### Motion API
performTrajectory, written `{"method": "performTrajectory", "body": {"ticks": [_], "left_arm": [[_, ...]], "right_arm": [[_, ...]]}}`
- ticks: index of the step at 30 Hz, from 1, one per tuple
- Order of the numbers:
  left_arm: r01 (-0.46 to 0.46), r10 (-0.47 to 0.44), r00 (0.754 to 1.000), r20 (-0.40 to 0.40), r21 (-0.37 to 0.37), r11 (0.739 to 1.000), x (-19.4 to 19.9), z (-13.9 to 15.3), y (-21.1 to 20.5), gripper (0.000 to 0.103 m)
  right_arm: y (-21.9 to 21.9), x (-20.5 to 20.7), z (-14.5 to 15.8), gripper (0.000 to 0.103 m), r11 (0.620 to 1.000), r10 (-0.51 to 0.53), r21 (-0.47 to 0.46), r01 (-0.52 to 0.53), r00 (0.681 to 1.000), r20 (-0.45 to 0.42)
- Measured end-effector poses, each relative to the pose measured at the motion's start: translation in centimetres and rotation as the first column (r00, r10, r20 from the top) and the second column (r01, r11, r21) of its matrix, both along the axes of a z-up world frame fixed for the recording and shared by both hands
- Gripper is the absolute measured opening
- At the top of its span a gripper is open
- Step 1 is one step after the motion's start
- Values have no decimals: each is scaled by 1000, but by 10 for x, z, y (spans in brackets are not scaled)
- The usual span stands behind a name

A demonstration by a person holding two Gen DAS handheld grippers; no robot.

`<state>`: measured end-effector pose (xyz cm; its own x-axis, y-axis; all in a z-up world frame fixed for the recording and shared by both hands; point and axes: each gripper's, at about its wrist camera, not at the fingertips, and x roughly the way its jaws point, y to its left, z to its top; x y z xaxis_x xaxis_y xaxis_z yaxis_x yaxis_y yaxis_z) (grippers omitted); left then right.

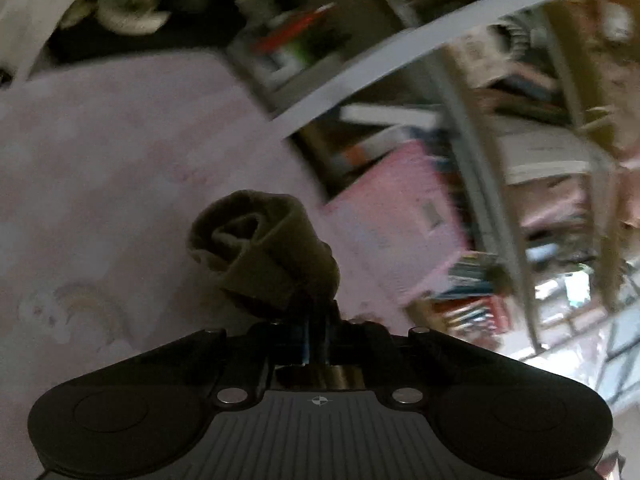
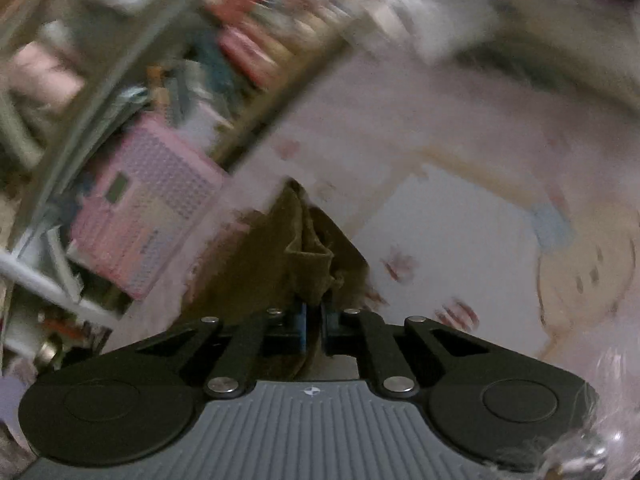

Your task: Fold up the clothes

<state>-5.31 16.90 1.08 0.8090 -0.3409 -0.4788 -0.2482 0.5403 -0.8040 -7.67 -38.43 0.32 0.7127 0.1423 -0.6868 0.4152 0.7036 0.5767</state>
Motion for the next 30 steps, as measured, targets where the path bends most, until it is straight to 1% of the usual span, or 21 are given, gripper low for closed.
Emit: {"method": "performTrajectory", "body": {"ticks": [2,4,5,6,8,11,13,14,15,17,19,20,25,28,30], "left_arm": [[-34,32,996,-86,-19,999,-6,-22,11,5],[-66,59,983,-172,-32,997,-12,-44,20,5],[-73,65,977,-202,-34,997,-17,-55,22,5],[-80,70,976,-205,-41,996,-21,-61,23,5],[-89,76,979,-190,-61,994,-26,-66,24,5],[-71,60,980,-190,-51,996,-22,-64,24,6],[-63,54,979,-194,-40,997,-22,-60,24,11],[-60,52,979,-197,-33,998,-23,-58,24,12],[-55,48,979,-200,-26,998,-25,-55,24,15],[-44,42,979,-200,-9,999,-30,-51,24,20],[-34,35,980,-195,7,999,-36,-45,24,28],[-29,31,982,-188,11,1000,-38,-43,24,29],[-14,22,985,-173,45,999,-51,-34,25,32],[-3,15,986,-167,66,998,-55,-31,23,38],[8,6,987,-161,85,996,-58,-29,20,40]], "right_arm": [[5,4,11,6,999,22,-36,-20,999,45],[3,2,-10,6,1000,12,-9,-12,999,-43],[4,-1,-18,6,1000,7,5,-7,998,-61],[4,-5,-26,6,1000,3,19,-1,997,-78],[8,-7,-27,6,1000,3,3,-3,997,-75],[13,-7,-26,7,1000,10,-27,-12,997,-76],[16,-6,-24,9,998,16,-54,-21,996,-86],[17,-7,-23,13,998,16,-67,-22,996,-92],[18,-9,-21,21,996,6,-83,-15,995,-97],[23,-15,-17,32,993,4,-120,-15,995,-97],[31,-19,-12,33,987,16,-158,-30,996,-88],[35,-22,-9,34,983,22,-178,-37,996,-84],[67,-34,3,42,947,104,-298,-117,993,-59],[94,-39,8,46,908,190,-372,-194,981,-50],[112,-42,9,50,878,251,-411,-247,967,-43]]}}
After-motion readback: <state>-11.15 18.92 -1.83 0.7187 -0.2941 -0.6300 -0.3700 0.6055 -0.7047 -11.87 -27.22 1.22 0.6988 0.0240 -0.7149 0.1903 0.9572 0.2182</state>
